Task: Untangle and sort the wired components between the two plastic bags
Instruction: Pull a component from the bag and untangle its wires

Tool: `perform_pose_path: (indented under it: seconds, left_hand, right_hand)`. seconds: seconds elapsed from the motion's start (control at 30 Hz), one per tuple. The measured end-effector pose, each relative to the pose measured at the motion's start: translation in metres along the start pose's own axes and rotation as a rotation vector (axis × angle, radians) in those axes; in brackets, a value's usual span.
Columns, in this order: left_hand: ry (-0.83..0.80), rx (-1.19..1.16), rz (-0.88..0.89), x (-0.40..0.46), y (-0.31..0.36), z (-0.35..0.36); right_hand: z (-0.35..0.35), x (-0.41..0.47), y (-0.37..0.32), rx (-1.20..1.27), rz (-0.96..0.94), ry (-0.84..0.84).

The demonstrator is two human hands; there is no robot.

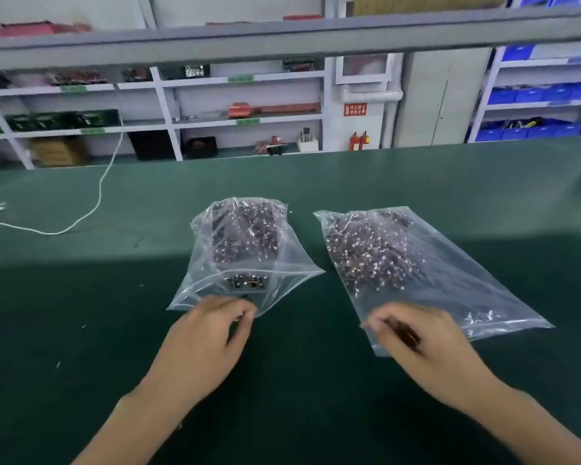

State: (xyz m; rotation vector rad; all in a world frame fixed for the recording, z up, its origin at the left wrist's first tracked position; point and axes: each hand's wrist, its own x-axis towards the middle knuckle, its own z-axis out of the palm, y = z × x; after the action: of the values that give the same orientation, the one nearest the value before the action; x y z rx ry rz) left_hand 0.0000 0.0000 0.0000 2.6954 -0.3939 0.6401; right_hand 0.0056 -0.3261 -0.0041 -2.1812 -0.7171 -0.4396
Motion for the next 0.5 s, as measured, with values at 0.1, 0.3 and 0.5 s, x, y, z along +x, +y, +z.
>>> perform_pose_path:
  seconds: [0.1, 0.3, 0.5]
  left_hand:
    - [-0.043, 0.19, -0.033, 0.032, -0.017, 0.021]
    - [-0.198, 0.475, -0.148, 0.069, -0.033, 0.049]
    - [-0.104, 0.244, -0.165, 0.064, -0.052, 0.054]
  right_hand:
    - [0.021, 0.031, 0.006, -0.031, -0.033, -0.027]
    - [0.047, 0.072, 0.024, -0.149, -0.108, -0.025]
    - [0.061, 0.079, 0.041, -0.285, 0.029, -0.025]
